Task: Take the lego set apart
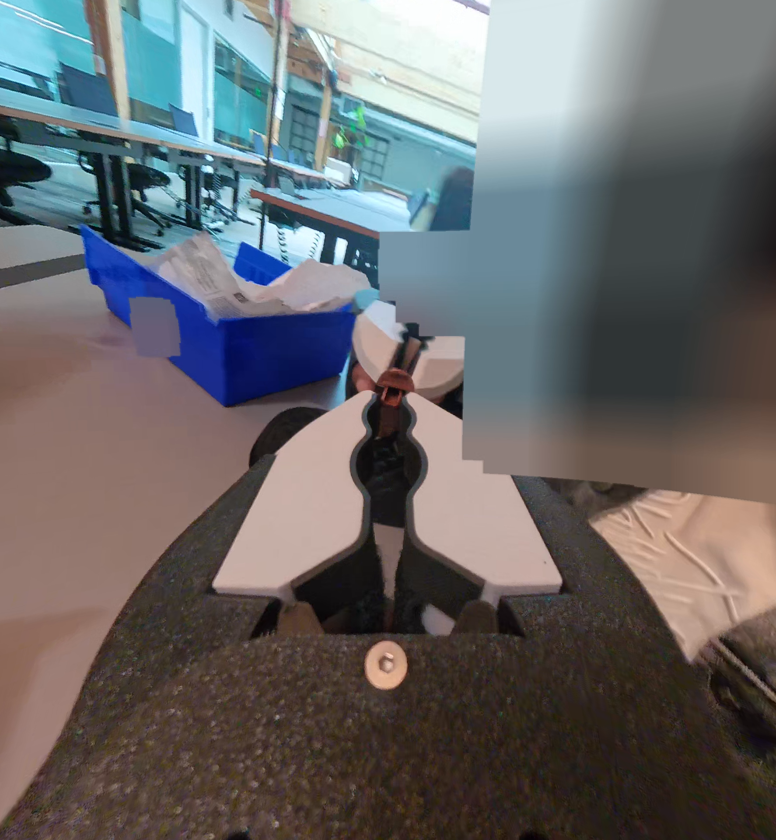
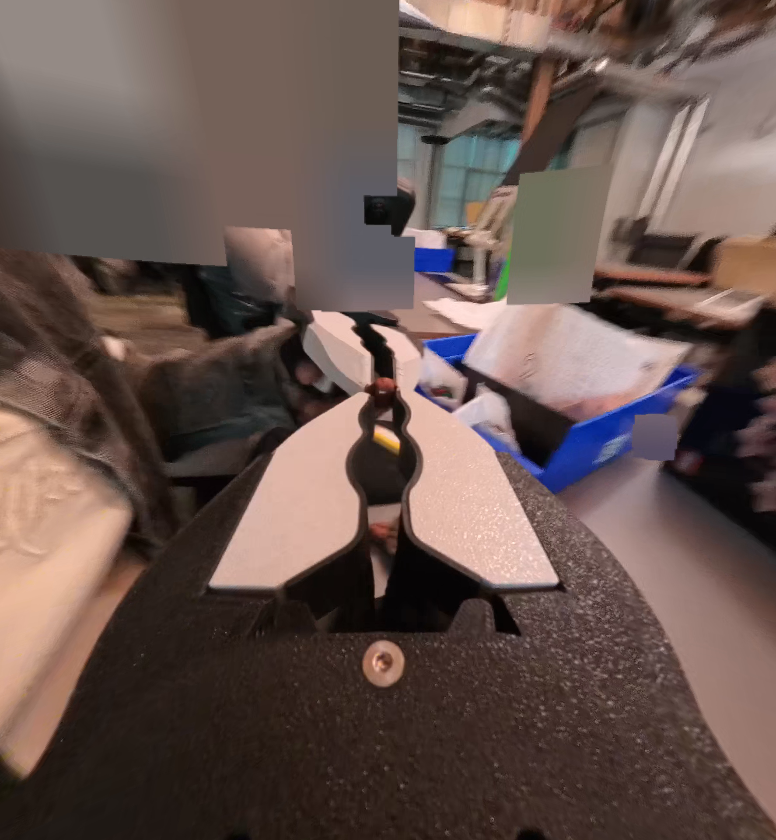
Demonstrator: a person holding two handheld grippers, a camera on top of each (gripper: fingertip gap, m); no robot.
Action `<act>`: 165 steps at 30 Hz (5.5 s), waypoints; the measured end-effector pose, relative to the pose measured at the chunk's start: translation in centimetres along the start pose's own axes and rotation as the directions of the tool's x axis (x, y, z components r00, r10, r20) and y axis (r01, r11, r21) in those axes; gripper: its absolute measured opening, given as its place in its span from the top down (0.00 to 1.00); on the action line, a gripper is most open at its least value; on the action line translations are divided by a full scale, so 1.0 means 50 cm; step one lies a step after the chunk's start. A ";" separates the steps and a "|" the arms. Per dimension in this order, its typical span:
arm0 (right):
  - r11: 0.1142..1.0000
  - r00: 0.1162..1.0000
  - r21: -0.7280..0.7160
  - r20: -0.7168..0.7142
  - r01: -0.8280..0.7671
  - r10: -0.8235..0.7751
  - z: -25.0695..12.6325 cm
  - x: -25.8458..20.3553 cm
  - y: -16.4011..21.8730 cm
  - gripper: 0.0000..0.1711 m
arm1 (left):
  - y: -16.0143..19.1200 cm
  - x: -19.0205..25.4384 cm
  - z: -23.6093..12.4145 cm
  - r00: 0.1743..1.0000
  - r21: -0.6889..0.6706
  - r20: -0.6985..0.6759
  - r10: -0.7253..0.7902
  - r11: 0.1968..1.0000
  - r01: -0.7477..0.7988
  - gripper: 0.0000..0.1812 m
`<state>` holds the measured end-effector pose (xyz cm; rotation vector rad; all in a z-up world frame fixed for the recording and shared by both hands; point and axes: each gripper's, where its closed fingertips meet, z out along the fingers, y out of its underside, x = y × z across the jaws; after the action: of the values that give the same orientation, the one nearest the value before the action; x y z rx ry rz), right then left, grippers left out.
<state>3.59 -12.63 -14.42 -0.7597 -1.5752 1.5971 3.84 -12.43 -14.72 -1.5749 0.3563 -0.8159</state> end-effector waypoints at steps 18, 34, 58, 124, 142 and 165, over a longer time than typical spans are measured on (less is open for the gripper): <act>0.839 0.874 0.246 0.171 -0.485 0.455 0.013 0.000 -0.037 0.96 | -0.049 0.017 -0.014 0.989 0.256 0.092 0.119 0.957 -0.139 0.96; 0.717 0.774 0.292 0.258 -0.633 0.578 0.017 0.011 -0.022 0.96 | -0.033 -0.004 -0.013 0.992 0.294 0.125 -0.015 0.956 -0.022 0.94; 0.716 0.761 0.263 0.291 -0.646 0.580 0.038 -0.009 -0.014 0.96 | -0.032 0.007 -0.035 0.992 0.318 0.127 0.013 0.947 -0.053 0.96; 0.512 0.807 -0.763 -0.021 -0.395 0.591 0.506 0.458 0.101 0.99 | -0.311 -0.399 -0.432 0.706 -0.490 0.536 0.463 0.852 -0.186 0.96; 0.644 0.785 -0.737 0.268 -0.206 0.558 0.500 0.417 0.071 0.70 | -0.174 -0.531 -0.407 0.960 -0.692 0.278 -0.029 0.688 0.221 0.87; 0.850 0.817 -0.523 0.458 -0.070 0.350 0.520 0.397 0.037 0.56 | -0.157 -0.570 -0.443 0.940 -0.645 0.337 -0.058 0.713 0.275 0.78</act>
<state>-29.04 -10.14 -12.73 -0.8105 -2.4501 1.6882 -32.88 -8.71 -15.93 -2.4352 0.3125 -0.5887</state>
